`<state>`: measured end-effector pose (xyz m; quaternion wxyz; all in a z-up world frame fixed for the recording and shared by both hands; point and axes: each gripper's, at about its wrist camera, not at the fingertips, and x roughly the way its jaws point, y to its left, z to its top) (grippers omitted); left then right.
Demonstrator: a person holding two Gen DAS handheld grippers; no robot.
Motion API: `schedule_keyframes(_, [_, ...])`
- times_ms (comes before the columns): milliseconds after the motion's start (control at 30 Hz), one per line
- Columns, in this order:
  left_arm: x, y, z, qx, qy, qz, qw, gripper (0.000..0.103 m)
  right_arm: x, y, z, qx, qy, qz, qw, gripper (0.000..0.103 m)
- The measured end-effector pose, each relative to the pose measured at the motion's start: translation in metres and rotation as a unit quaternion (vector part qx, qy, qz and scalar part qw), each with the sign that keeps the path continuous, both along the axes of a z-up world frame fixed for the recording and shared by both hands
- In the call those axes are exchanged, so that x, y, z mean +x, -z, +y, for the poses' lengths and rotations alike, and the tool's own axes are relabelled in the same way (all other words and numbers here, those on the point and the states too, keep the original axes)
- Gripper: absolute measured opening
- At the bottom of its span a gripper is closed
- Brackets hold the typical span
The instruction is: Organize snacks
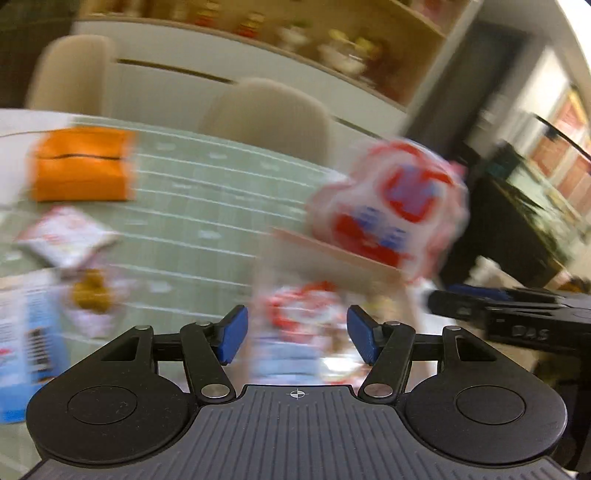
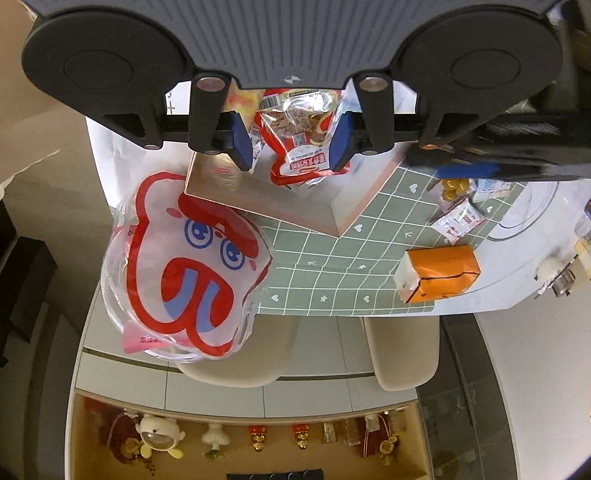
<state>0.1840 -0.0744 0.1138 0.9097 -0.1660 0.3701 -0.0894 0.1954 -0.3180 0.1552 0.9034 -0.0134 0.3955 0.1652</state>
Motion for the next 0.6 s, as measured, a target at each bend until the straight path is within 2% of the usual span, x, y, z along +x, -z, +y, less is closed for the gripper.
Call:
schedule_keyframes(67, [-0.008,0.008,0.032,0.014,-0.059,0.01,0.9981,0.065,0.005,0.004,0.01,-0.004,-0.003,0.002,1.0,0.047])
schedule_keyframes(133, [-0.008,0.019,0.063,0.036,-0.11,0.032,0.9927,0.065,0.01,0.009,0.029,-0.001,-0.015,0.008,1.0,0.049])
schedule_keyframes(200, [-0.004,0.035,0.092,0.062,-0.141,0.066,0.9858,0.065,0.016,0.015,0.057,0.004,-0.035,0.014,0.999,0.051])
schedule_keyframes(267, [-0.003,0.047,0.113,0.087,-0.154,0.078,0.9812,0.065,0.021,0.02,0.092,0.004,-0.057,0.015,0.998,0.054])
schedule_keyframes(333, [-0.004,0.055,0.13,0.108,-0.157,0.077,0.9786,0.065,0.029,0.026,0.132,0.004,-0.081,0.017,0.997,0.056])
schedule_keyframes(400, [-0.009,0.059,0.141,0.107,-0.142,0.074,0.9813,0.065,0.04,0.035,0.172,0.003,-0.1,0.028,0.995,0.057])
schedule_keyframes(500, [-0.021,0.063,0.155,0.089,-0.112,0.074,0.987,0.065,0.063,0.052,0.232,0.01,-0.129,0.052,0.99,0.057])
schedule_keyframes(600, [-0.035,0.067,0.166,0.054,-0.082,0.082,0.9917,0.065,0.089,0.067,0.284,0.001,-0.146,0.045,0.988,0.057])
